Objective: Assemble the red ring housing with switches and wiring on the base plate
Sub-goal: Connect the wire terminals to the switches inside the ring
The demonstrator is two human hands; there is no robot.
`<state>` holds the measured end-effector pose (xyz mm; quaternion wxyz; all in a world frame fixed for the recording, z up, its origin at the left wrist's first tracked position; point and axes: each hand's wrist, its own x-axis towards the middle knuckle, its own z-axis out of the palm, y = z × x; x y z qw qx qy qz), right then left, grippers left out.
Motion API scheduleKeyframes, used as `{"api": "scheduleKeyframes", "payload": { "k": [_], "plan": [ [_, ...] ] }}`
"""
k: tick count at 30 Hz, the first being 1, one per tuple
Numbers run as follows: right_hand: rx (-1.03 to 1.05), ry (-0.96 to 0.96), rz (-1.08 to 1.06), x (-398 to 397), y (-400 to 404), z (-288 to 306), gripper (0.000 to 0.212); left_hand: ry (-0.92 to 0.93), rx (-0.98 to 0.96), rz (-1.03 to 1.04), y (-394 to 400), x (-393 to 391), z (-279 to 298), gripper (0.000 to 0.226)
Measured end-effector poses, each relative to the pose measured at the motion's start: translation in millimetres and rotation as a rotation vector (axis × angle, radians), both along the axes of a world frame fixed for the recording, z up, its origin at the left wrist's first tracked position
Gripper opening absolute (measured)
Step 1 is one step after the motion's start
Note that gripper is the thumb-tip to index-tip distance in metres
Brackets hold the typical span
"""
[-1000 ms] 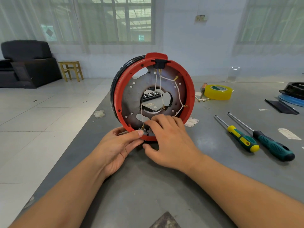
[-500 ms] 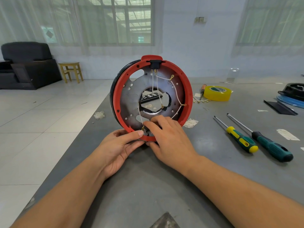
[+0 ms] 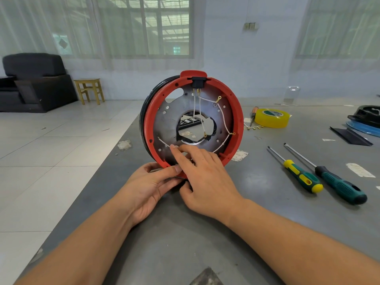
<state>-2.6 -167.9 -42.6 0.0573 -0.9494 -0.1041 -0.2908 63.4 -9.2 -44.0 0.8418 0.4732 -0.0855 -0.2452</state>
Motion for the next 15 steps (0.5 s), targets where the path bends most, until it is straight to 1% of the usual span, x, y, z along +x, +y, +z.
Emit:
{"api": "scheduleKeyframes", "payload": {
  "k": [6,12,15],
  "plan": [
    [-0.021,0.006,-0.001,1,4,1,0.085,-0.012,0.041,0.007,-1,-3,1,0.072],
    [-0.064,-0.003,0.005,-1,-7,0,0.088,0.022,0.003,0.018,0,0,1,0.074],
    [-0.115,-0.029,-0.036,-3,-23,3,0.085,0.049,-0.022,0.034,0,2,2,0.076]
  ]
}}
